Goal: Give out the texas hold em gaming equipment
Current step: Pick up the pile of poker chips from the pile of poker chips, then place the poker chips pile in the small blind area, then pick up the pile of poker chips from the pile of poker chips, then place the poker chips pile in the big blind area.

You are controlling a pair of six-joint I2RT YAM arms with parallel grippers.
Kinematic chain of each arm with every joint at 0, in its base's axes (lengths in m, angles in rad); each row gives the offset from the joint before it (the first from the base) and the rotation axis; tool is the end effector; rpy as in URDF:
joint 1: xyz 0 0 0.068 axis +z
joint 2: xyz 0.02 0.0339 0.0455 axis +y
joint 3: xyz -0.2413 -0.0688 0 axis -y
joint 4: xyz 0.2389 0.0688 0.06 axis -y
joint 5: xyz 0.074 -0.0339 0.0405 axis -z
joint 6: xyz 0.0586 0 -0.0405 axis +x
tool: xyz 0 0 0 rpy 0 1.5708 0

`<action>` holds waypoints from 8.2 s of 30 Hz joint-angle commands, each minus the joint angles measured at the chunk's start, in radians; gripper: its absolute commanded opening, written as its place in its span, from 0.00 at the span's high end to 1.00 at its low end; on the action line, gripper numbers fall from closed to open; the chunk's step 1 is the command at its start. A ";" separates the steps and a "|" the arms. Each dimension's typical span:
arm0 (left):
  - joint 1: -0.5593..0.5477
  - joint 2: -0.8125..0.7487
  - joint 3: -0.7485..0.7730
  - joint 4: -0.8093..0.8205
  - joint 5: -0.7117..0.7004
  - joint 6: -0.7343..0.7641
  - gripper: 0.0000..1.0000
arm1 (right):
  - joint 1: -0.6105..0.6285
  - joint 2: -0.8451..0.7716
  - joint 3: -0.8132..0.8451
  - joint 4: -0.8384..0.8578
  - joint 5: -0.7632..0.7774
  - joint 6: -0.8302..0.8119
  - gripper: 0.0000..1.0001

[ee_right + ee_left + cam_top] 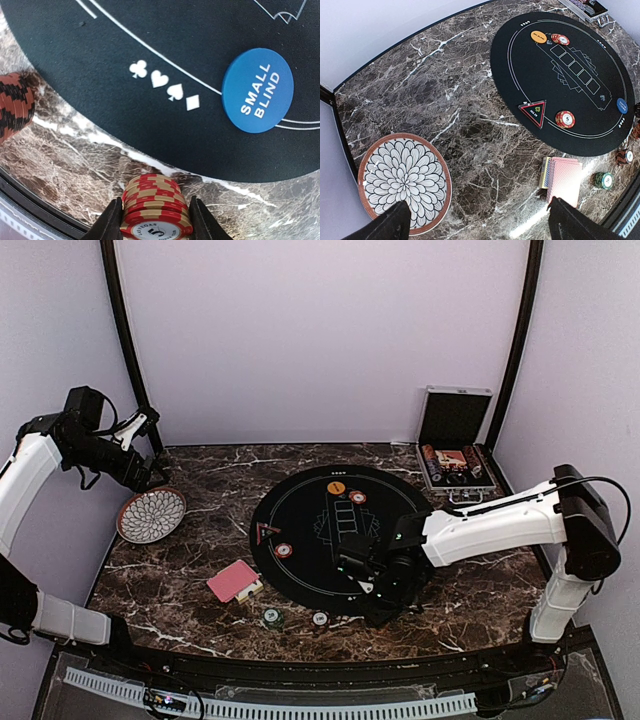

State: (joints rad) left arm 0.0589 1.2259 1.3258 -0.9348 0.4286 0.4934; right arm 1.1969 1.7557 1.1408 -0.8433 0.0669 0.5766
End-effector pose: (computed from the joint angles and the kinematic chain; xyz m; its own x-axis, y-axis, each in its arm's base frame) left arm 0.2566 -0.0093 0.3298 -0.5452 0.3994 -0.7371 0.5486 0.8348 0.0466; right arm 0.1165 0.2862 0.1303 -0.8091 -0.5730 -0.1304 -0.5785 0.8157 0.0056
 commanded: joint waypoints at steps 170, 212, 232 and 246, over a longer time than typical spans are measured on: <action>0.000 -0.014 -0.002 -0.053 0.011 0.043 0.01 | 0.096 0.277 0.451 -0.027 -0.022 -0.273 0.71; 0.001 -0.022 -0.004 -0.067 0.018 0.049 0.01 | -0.409 0.689 1.160 -0.045 0.137 -0.272 0.88; 0.001 -0.023 -0.002 -0.079 0.008 0.052 0.01 | -0.450 0.817 1.176 0.055 0.164 -0.266 0.88; 0.000 -0.022 -0.001 -0.075 0.003 0.052 0.01 | -0.470 0.839 1.196 0.069 0.181 -0.273 0.87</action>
State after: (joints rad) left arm 0.0589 1.2259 1.3029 -0.9871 0.4282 0.5320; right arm 0.7391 2.5698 2.3013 -0.8059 0.2203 0.3008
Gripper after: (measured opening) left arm 0.988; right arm 0.400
